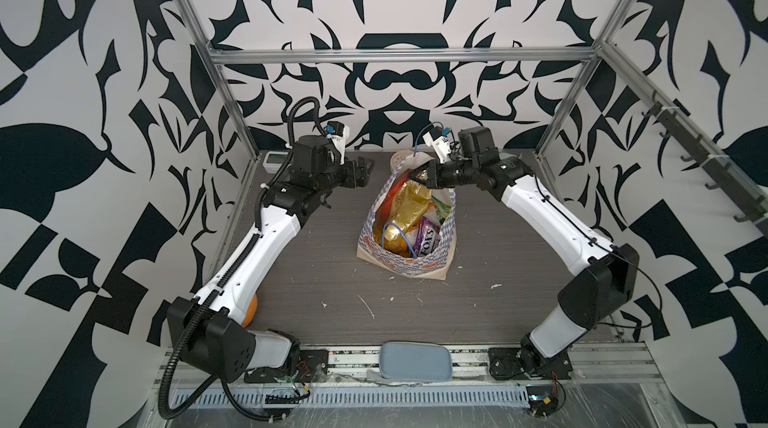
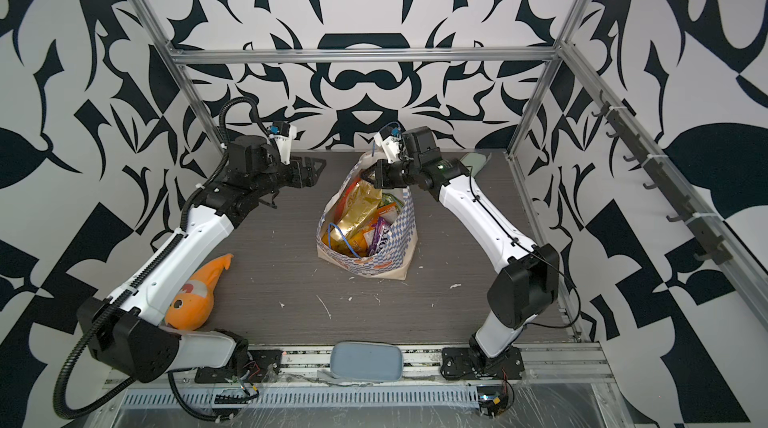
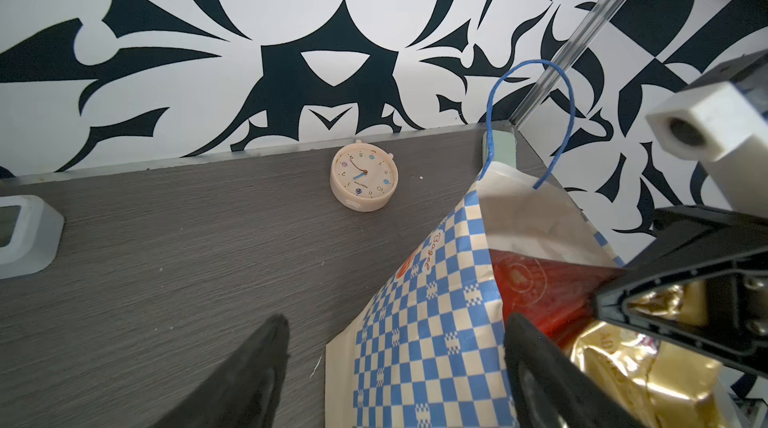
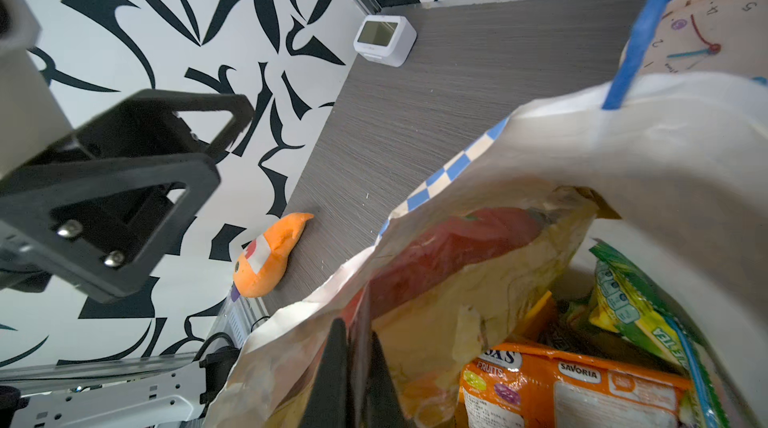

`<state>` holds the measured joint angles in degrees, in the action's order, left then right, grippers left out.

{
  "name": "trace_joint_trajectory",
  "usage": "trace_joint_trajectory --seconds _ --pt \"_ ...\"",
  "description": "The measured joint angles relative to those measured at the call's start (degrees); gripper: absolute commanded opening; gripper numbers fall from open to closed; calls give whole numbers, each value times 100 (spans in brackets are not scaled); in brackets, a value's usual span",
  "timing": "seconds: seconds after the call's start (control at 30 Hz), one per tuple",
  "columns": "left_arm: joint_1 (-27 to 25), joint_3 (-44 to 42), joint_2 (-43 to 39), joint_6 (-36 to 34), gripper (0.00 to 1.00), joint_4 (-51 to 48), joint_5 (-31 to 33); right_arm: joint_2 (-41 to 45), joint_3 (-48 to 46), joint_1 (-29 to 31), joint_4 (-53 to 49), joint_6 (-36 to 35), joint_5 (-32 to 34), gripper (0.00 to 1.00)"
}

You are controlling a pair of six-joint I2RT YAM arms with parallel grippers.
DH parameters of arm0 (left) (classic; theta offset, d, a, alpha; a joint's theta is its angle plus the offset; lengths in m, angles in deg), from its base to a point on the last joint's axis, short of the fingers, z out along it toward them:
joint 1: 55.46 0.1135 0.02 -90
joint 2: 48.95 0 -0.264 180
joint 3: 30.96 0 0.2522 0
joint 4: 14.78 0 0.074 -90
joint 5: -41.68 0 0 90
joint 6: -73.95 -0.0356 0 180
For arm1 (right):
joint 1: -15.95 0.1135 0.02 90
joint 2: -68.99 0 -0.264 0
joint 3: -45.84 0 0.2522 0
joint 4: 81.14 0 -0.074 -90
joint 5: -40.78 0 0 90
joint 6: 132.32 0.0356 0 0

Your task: Take the snacks out of the paper bag

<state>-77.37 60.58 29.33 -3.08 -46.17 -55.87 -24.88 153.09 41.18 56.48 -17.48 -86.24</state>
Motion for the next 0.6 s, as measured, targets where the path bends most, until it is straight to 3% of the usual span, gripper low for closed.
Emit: trace_joint_trajectory --seconds 0.6 --pt "0 -20 15 -72 88 24 203 7 645 -229 85 374 -374 0"
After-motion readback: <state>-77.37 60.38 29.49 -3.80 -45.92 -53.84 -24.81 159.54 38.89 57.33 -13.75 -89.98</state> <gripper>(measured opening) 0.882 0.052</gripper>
